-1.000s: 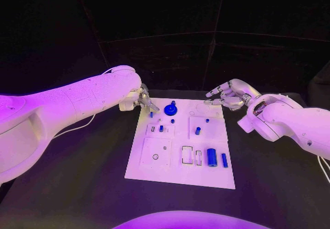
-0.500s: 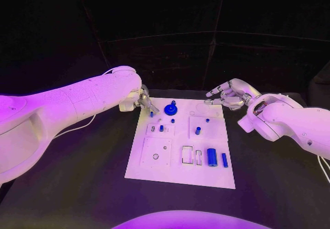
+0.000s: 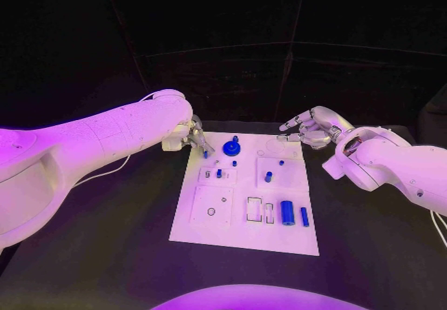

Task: Assemble the parts on the task board

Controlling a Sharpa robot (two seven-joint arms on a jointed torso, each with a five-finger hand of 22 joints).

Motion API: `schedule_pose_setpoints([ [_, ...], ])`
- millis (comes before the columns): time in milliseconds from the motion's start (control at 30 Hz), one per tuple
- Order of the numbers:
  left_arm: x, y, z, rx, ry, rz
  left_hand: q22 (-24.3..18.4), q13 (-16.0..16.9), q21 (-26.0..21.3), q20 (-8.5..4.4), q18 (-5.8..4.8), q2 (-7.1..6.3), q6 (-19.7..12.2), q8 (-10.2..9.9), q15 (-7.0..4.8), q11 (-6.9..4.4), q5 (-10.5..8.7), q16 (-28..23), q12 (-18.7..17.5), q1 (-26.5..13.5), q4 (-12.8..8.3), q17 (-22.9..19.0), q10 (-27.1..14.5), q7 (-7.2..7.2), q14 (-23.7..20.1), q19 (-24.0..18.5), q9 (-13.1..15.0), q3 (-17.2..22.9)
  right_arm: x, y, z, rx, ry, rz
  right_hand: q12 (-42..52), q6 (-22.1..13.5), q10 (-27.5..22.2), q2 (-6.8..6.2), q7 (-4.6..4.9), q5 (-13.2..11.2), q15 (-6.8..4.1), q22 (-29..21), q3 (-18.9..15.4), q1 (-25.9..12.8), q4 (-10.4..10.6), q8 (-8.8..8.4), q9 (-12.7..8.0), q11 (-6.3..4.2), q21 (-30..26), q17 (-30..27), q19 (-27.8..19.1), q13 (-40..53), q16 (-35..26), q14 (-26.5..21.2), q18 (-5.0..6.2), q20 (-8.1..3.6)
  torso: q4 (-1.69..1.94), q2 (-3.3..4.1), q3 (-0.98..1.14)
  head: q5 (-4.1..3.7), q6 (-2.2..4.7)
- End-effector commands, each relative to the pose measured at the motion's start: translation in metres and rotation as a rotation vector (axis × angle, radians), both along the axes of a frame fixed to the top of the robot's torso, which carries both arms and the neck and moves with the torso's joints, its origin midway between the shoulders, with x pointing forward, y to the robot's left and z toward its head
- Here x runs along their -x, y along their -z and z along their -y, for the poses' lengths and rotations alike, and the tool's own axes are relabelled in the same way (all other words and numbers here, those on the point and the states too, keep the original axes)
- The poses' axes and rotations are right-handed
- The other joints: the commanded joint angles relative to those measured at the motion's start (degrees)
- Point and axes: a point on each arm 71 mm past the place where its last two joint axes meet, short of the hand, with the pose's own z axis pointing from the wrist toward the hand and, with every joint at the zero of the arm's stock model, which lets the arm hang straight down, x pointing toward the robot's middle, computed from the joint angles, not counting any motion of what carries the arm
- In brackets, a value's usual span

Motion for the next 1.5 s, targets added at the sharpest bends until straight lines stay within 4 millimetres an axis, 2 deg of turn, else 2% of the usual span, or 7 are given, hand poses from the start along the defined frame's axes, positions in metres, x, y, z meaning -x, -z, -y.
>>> schedule_pose_setpoints([
  [33,0.000,-0.001,0.002,0.003,0.016,0.001,0.1,-0.1,0.2,-0.21,0.26,0.18,0.3,0.2,-0.21,-0.10,0.11,0.2,0.4,0.7,-0.6,15.1,0.2,0.09,5.8,0.2,-0.1,0.0,0.000,-0.001,-0.001,-0.004,-0.007,0.001,-0.2,0.2,-0.2,0.60,-0.16,0.3,-0.31,0.0,-0.3,0.2,0.1,0.24,0.0,-0.15,-0.3,0.2,-0.4,2.0,-0.3,3.0,1.02,-0.05,-0.03,0.00,-0.02,0.04,-0.06],
  [333,0.000,-0.001,0.004,0.009,0.026,-0.001,0.2,-0.1,0.3,-0.25,0.22,1.09,0.3,0.3,-0.23,-0.14,0.12,0.2,0.4,2.3,-1.9,15.1,0.2,0.06,5.8,0.3,-0.3,0.8,0.000,-0.001,-0.002,-0.004,-0.008,0.001,-0.2,0.2,-0.2,0.65,-0.16,0.4,-0.32,0.0,-0.4,0.3,0.0,0.26,0.0,-0.16,-0.3,0.2,-0.4,2.0,-0.3,3.0,1.01,-0.05,-0.05,0.02,-0.01,-0.02,-0.14],
  [567,0.001,-0.001,0.004,0.022,0.026,0.003,0.4,-0.1,0.3,-0.40,0.20,2.35,0.7,0.5,-0.42,-0.43,0.03,0.2,0.4,4.9,-4.0,15.1,0.3,-0.30,5.8,0.3,-0.4,2.3,0.000,-0.001,-0.002,-0.003,-0.008,0.002,-0.2,0.2,-0.2,0.65,-0.16,0.4,-0.32,0.0,-0.4,0.3,0.0,0.26,0.0,-0.16,-0.3,0.2,-0.4,2.0,-0.3,3.0,1.01,-0.05,0.02,0.02,0.00,-0.07,-0.36],
  [867,0.001,-0.002,0.005,0.054,0.023,0.022,0.9,0.1,0.6,-0.96,0.10,4.95,0.7,1.2,-1.05,-1.30,0.03,0.2,0.5,10.7,-8.6,15.1,0.5,-1.25,5.8,0.5,0.0,6.6,0.000,-0.001,-0.002,-0.003,-0.009,0.003,-0.1,0.2,-0.2,0.70,-0.17,0.5,-0.32,0.0,-0.4,0.3,0.0,0.27,0.0,-0.16,-0.3,0.2,-0.4,2.1,-0.3,3.0,1.02,-0.06,0.00,0.00,-0.01,0.00,-0.47],
  [1167,0.005,-0.005,0.003,0.111,0.003,0.070,1.0,0.0,0.6,-1.22,0.06,5.09,0.2,1.7,-1.16,-1.32,0.00,0.2,0.3,11.8,-10.6,15.1,0.6,-1.24,5.8,0.6,0.6,8.8,0.000,-0.001,-0.001,-0.002,-0.007,0.004,-0.2,0.2,-0.2,0.72,-0.17,0.5,-0.32,0.0,-0.4,0.3,0.1,0.28,0.0,-0.17,-0.3,0.2,-0.4,2.0,-0.3,3.0,1.02,-0.06,0.08,-0.06,0.01,0.12,-0.49],
  [1500,0.020,-0.012,-0.002,0.168,-0.001,0.140,1.3,-0.3,0.7,-1.30,0.01,4.72,0.2,2.1,-1.18,-1.36,0.00,0.2,0.1,11.7,-11.5,15.1,0.7,-1.26,5.8,0.7,1.0,10.2,-0.001,-0.001,0.001,-0.001,-0.001,0.005,-0.1,0.2,-0.2,0.73,-0.17,0.5,-0.32,0.0,-0.4,0.3,0.1,0.28,0.0,-0.17,-0.3,0.1,-0.4,2.1,-0.3,3.0,1.01,-0.06,0.19,-0.06,0.01,0.41,-0.40],
])
